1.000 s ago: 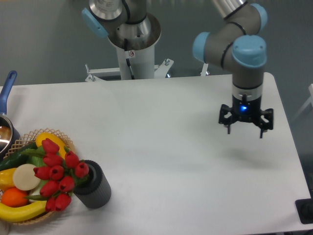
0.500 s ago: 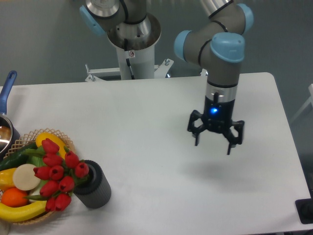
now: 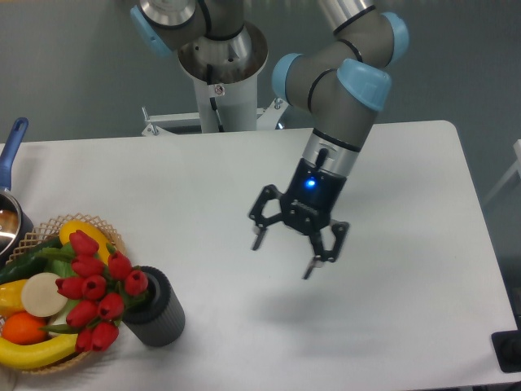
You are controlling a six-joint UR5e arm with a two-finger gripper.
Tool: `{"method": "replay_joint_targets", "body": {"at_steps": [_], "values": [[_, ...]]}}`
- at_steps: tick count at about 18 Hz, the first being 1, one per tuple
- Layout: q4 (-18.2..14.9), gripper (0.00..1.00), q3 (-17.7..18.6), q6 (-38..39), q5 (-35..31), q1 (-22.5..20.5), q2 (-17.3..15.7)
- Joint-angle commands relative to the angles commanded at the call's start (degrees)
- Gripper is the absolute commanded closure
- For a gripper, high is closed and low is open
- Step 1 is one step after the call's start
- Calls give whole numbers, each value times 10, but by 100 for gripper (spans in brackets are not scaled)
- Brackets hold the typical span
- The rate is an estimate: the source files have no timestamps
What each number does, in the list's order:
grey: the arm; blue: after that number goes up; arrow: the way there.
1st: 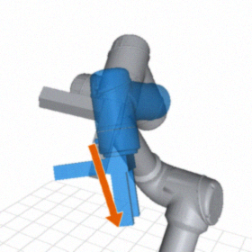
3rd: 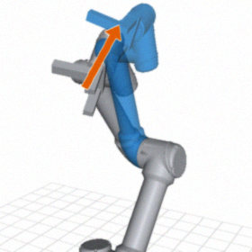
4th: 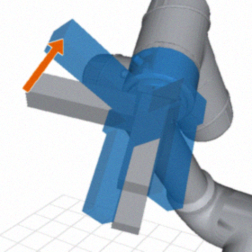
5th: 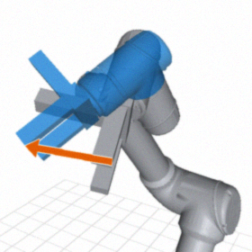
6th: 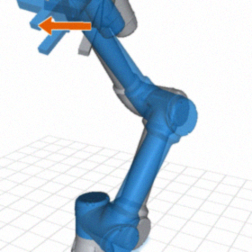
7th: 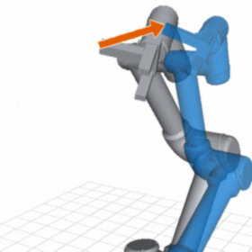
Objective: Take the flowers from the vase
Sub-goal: 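Lower the open gripper around the red tulip stems above the vase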
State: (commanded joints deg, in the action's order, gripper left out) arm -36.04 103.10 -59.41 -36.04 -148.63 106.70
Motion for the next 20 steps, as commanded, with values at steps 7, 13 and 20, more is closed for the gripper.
{"method": "replay_joint_targets", "body": {"at_steps": [7, 13, 20], "values": [[-1, 0, -5, 0, 4, 83, 22], [0, 0, -7, -1, 28, 102, 40], [14, 0, -26, 1, 30, 135, 64]]}}
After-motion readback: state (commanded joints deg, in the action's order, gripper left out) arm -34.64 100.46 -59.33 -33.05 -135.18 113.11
